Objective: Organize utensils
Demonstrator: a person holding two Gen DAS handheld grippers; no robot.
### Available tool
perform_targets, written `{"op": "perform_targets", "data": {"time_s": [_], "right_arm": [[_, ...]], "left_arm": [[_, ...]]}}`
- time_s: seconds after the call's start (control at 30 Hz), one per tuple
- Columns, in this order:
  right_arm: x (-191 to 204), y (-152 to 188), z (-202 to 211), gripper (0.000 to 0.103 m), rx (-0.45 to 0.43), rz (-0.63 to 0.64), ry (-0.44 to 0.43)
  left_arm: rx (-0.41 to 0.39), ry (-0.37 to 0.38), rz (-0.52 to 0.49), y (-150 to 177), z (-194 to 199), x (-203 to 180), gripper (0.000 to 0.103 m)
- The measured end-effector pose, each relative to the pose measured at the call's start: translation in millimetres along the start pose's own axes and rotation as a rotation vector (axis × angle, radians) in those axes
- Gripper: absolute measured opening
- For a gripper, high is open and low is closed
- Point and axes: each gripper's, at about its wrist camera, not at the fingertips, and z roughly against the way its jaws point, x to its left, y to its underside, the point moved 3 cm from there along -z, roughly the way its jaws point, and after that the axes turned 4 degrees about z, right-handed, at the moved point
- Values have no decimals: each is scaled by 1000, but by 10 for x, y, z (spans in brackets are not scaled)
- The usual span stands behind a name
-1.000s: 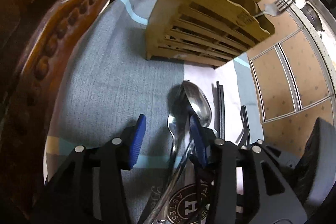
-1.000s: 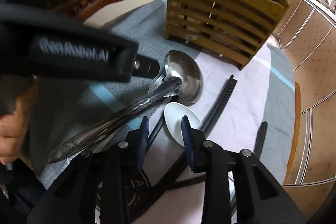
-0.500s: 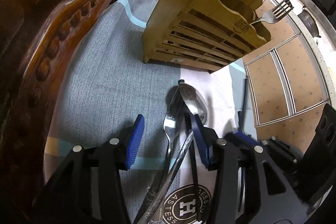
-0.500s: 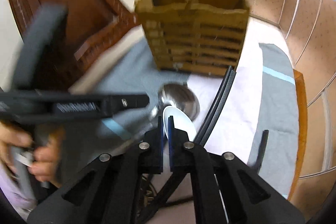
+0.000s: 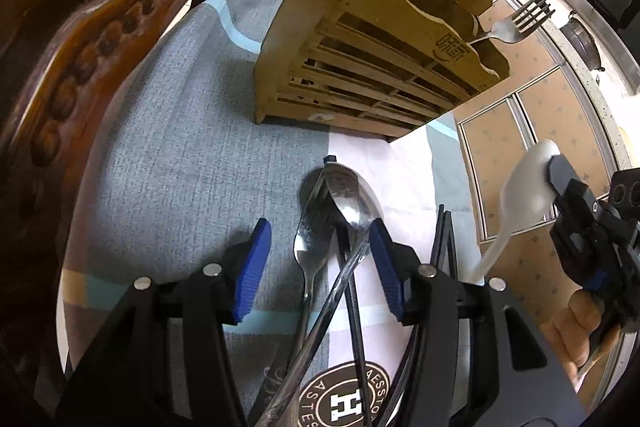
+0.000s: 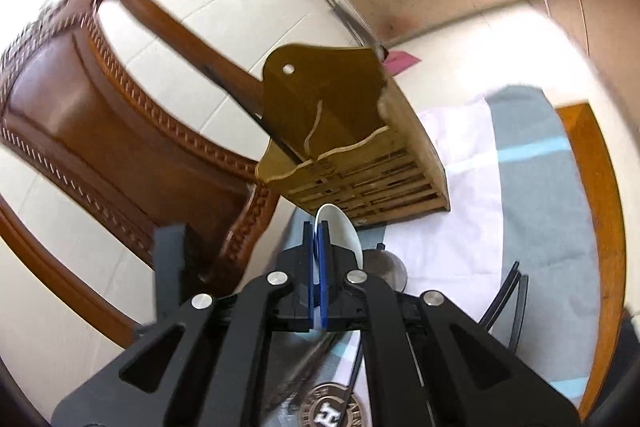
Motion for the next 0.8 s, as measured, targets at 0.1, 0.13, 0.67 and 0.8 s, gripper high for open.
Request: {"op": "perform_targets", "data": {"time_s": [0.1,0.13,0.67,0.8], "right_arm": [[-186,33,119,3,34,-93,1],[-272,72,115,3,44,-101,26],[-867,218,269,11,188,-103,324],[-1029,248,212,19,224,-109,375]], "left_arm": [[-3,10,1,-23,-22,-48,50],[-4,16,1,-39,-33,-67,50],[64,48,23,-308,-481,-241,46],[61,28,-2,-299,-479,-280,24]]}}
